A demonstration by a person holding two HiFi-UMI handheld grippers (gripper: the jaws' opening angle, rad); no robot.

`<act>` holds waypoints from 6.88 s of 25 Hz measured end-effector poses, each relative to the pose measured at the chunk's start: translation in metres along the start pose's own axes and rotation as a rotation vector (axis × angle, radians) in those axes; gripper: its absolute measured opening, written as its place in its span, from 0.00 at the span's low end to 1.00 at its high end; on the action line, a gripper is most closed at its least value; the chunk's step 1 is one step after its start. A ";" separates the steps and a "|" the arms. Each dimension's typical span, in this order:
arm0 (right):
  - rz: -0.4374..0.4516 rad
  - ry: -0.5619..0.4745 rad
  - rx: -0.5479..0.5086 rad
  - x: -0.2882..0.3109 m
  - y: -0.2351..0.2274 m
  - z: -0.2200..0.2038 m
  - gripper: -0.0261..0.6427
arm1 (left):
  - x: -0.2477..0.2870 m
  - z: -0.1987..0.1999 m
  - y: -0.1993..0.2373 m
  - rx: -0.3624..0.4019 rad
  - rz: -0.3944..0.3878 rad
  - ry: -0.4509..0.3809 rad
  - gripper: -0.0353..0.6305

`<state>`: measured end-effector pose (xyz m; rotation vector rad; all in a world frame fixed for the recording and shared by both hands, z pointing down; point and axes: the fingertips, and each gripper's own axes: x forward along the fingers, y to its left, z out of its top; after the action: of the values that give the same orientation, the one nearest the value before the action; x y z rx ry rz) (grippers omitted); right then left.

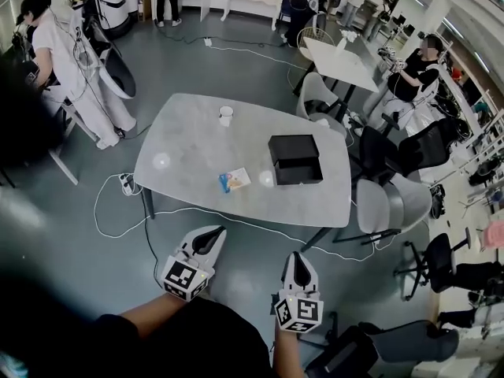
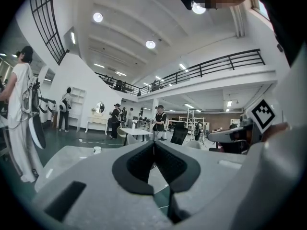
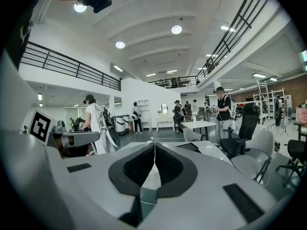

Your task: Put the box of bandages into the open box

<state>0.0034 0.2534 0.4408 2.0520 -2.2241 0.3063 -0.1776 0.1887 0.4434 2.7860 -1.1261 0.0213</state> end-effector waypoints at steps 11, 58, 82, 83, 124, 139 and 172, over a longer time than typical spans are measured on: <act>-0.024 0.031 0.014 0.126 0.027 0.010 0.06 | 0.055 -0.014 0.118 -0.021 -0.077 0.048 0.08; 0.007 0.282 0.186 0.389 -0.104 -0.033 0.06 | 0.320 -0.276 0.219 0.065 -0.281 0.811 0.54; -0.049 0.342 0.290 0.387 -0.146 -0.054 0.06 | 0.344 -0.377 0.220 0.167 -0.322 1.108 0.75; -0.050 0.340 0.287 0.385 -0.145 -0.055 0.06 | 0.343 -0.378 0.220 0.179 -0.319 1.109 0.74; -0.131 0.163 0.225 0.220 -0.143 -0.028 0.06 | 0.304 -0.246 0.136 0.260 -0.362 0.835 0.72; 0.061 0.194 0.202 0.279 -0.314 -0.015 0.06 | 0.466 -0.245 0.047 0.295 -0.281 0.884 0.72; -0.040 0.289 0.189 0.297 -0.427 -0.028 0.06 | 0.645 -0.320 -0.004 0.354 -0.512 0.992 0.72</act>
<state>0.4004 -0.0604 0.5639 1.9842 -2.0465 0.7829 0.3024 -0.2120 0.8011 2.6014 -0.1649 1.4507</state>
